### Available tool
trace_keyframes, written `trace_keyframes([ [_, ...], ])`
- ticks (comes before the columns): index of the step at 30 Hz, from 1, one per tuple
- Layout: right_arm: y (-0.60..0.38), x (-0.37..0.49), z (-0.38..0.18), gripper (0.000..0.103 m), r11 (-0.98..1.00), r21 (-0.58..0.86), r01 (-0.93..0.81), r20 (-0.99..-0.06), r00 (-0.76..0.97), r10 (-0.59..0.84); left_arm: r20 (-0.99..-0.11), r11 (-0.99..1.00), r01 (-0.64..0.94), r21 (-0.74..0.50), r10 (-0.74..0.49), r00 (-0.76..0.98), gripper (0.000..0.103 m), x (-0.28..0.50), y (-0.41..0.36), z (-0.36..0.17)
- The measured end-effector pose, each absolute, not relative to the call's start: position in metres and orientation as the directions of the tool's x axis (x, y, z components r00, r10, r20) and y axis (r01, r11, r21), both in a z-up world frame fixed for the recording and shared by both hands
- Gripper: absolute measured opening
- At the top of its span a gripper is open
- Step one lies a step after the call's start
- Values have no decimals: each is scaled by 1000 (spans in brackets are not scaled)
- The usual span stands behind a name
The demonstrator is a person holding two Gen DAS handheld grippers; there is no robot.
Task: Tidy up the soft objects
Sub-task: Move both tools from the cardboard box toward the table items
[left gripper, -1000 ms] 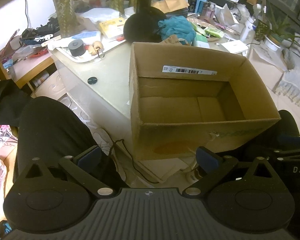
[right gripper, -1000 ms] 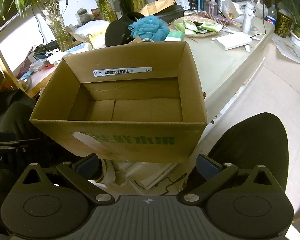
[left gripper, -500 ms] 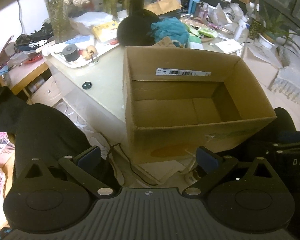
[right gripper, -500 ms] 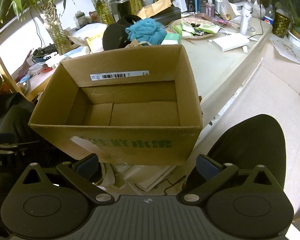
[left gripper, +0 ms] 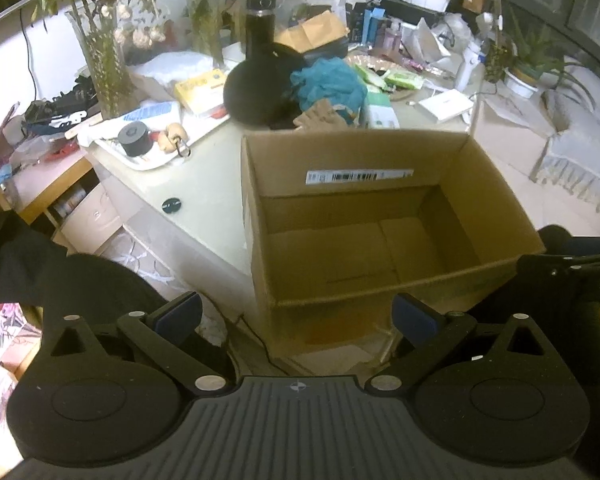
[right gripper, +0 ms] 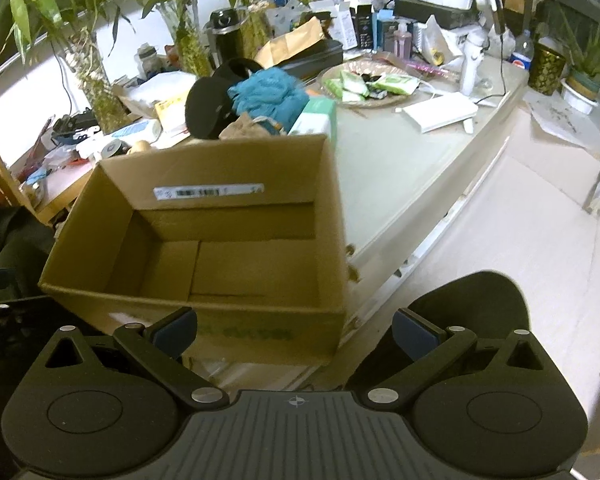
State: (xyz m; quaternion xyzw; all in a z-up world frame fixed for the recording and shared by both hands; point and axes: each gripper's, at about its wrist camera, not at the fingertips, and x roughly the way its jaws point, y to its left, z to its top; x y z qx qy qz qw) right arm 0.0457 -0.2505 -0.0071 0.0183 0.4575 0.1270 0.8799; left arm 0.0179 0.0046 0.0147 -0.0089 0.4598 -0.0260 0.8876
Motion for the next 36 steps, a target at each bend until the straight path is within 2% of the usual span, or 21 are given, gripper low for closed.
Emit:
trace_keyframes([
  [18, -262, 85, 9, 103, 966, 75, -247, -765, 607, 215, -776, 996, 16, -89, -79, 625, 103, 46, 28, 31],
  [36, -270, 167, 10, 103, 958, 85, -272, -728, 639, 246, -738, 995, 1, -98, -73, 671, 103, 84, 50, 33],
])
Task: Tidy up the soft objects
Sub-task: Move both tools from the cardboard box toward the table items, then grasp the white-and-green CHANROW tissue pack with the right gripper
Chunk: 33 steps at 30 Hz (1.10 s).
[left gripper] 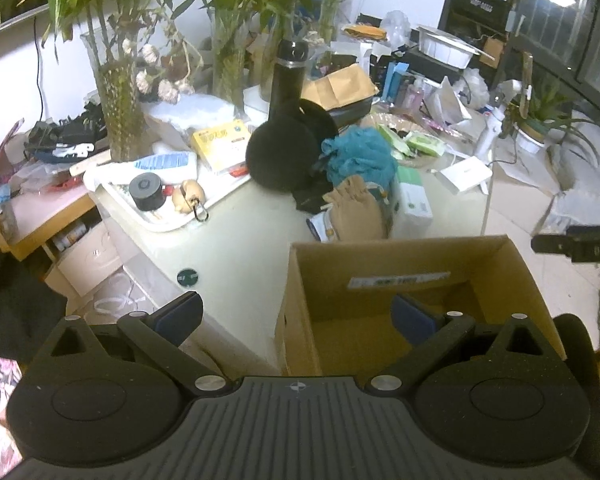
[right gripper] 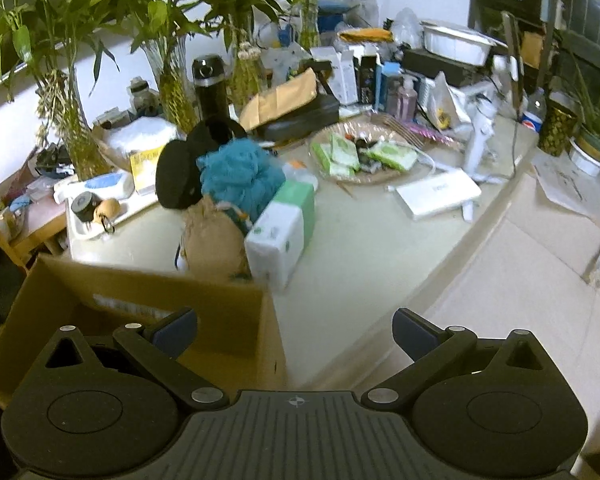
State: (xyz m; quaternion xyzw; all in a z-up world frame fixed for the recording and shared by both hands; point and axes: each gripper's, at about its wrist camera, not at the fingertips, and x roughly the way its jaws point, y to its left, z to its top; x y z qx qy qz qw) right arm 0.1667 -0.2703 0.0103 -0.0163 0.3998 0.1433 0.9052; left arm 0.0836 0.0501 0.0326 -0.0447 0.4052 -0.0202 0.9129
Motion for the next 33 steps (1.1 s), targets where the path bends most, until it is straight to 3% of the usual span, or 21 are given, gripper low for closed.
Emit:
trace_keyframes([
  [13, -266, 249, 15, 103, 922, 73, -380, -713, 627, 314, -700, 999, 42, -28, -50, 712, 103, 102, 41, 39],
  [33, -244, 344, -58, 103, 864, 214, -457, -745, 495, 446, -682, 998, 5, -63, -47, 730, 103, 111, 58, 28],
])
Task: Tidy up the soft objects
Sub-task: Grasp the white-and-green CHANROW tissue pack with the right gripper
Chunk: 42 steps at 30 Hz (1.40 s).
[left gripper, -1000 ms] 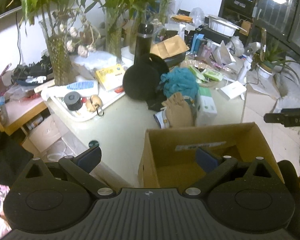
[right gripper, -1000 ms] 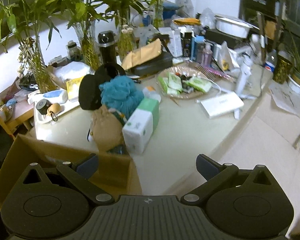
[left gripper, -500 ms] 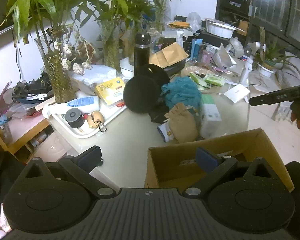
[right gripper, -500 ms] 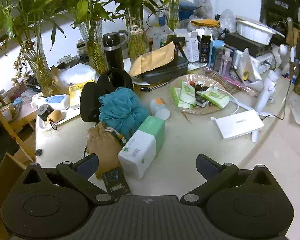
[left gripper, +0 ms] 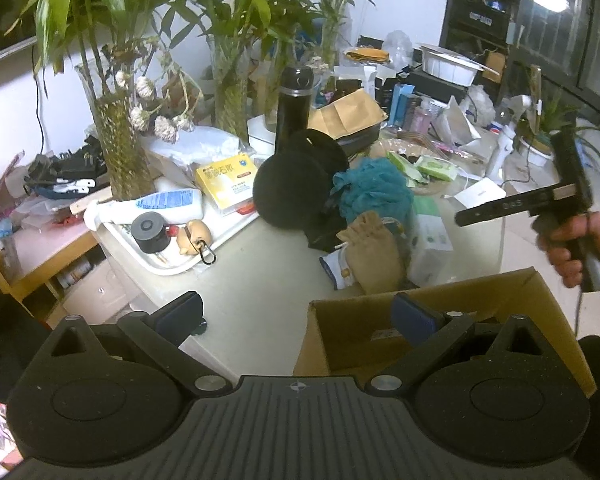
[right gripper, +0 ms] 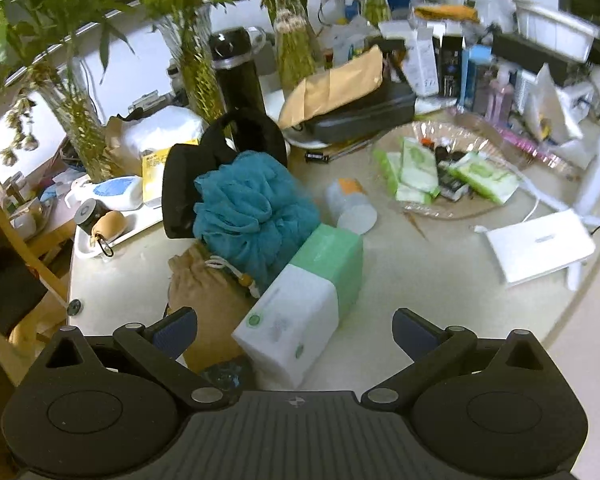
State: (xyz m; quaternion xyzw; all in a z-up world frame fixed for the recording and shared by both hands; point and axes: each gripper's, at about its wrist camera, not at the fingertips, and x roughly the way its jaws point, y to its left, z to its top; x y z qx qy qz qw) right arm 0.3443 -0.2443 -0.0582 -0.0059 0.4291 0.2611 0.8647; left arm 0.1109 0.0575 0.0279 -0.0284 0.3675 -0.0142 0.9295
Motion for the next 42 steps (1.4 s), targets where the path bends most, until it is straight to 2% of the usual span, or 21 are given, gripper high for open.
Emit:
trace_keyframes([
  [13, -220, 396, -106, 101, 868, 285, -407, -790, 413, 453, -667, 992, -30, -122, -60, 743, 103, 113, 69, 24],
  [19, -211, 408, -123, 85, 904, 258, -341, -840, 383, 385, -674, 990, -29, -136, -71, 736, 103, 112, 70, 21],
  [20, -211, 408, -126, 79, 903, 270, -335, -840, 376, 391, -676, 990, -28, -139, -74, 733, 103, 113, 70, 21],
  [21, -211, 407, -127, 69, 900, 284, -331, -838, 370, 401, -677, 989, -28, -142, -77, 732, 103, 113, 69, 21],
  [22, -211, 407, -127, 65, 895, 298, -331, -835, 365, 412, -678, 989, -27, -146, -80, 730, 103, 113, 70, 21],
  [27, -207, 402, -117, 54, 915, 196, -353, -859, 388, 333, -672, 987, -19, -162, -96, 734, 103, 113, 70, 24],
  [34, -223, 398, -103, 52, 941, 57, -333, -878, 433, 206, -661, 986, -9, -167, -105, 743, 103, 112, 72, 27],
  [38, -220, 396, -121, 57, 942, -15, -334, -889, 436, 141, -655, 986, -10, -164, -101, 749, 103, 113, 72, 29],
  [42, -221, 405, -141, 56, 948, 3, -319, -908, 396, 137, -645, 989, 9, -150, -105, 757, 103, 117, 69, 36],
])
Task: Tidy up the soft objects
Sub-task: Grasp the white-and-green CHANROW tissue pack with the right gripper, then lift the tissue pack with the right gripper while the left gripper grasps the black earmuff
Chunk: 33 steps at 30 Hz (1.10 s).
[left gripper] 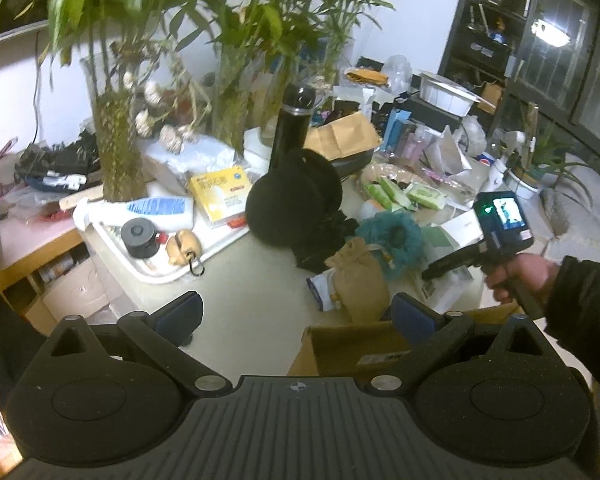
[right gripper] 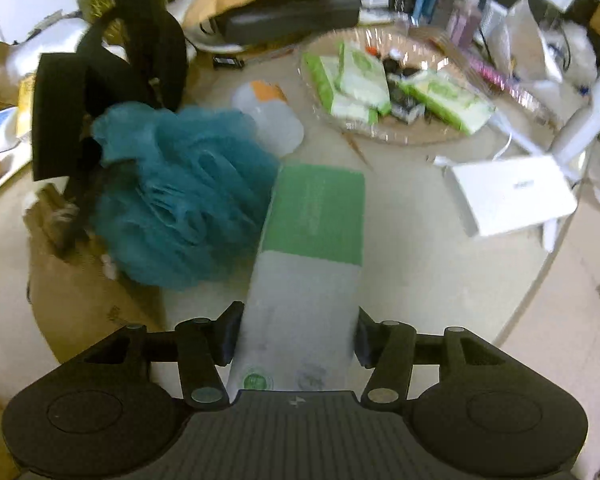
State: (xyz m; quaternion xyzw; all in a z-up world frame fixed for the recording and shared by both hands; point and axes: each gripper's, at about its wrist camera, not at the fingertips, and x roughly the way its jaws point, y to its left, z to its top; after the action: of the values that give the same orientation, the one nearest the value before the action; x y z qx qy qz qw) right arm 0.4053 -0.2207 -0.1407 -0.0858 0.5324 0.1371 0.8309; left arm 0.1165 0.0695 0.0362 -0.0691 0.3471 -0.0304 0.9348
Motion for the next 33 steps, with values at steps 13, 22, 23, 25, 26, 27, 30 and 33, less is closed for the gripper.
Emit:
trace_keyframes([
  [13, -268, 385, -73, 52, 955, 129, -268, -830, 498, 253, -561, 989, 61, -138, -128, 818, 103, 132, 66, 75],
  [22, -303, 330, -18, 52, 943, 137, -303, -749, 591, 299, -534, 985, 132, -115, -173, 828, 103, 161, 67, 65],
  [23, -307, 325, -16, 52, 943, 142, -302, -742, 598, 303, -533, 984, 138, -110, -176, 828, 103, 165, 68, 63],
  [25, -316, 314, -13, 52, 943, 158, -294, -729, 609, 312, -537, 984, 145, -102, -177, 824, 103, 174, 68, 59],
  [26, -319, 310, -12, 52, 942, 167, -290, -724, 613, 317, -541, 984, 148, -97, -177, 822, 103, 177, 68, 57],
  [27, -322, 305, -12, 52, 941, 173, -290, -719, 616, 321, -546, 984, 156, -88, -179, 818, 103, 182, 67, 54],
  [30, -327, 292, -12, 52, 939, 176, -296, -707, 625, 330, -558, 984, 170, -55, -172, 812, 103, 194, 65, 46],
  [33, -329, 283, -14, 52, 937, 190, -294, -701, 628, 339, -569, 983, 179, -33, -166, 805, 103, 207, 61, 40],
])
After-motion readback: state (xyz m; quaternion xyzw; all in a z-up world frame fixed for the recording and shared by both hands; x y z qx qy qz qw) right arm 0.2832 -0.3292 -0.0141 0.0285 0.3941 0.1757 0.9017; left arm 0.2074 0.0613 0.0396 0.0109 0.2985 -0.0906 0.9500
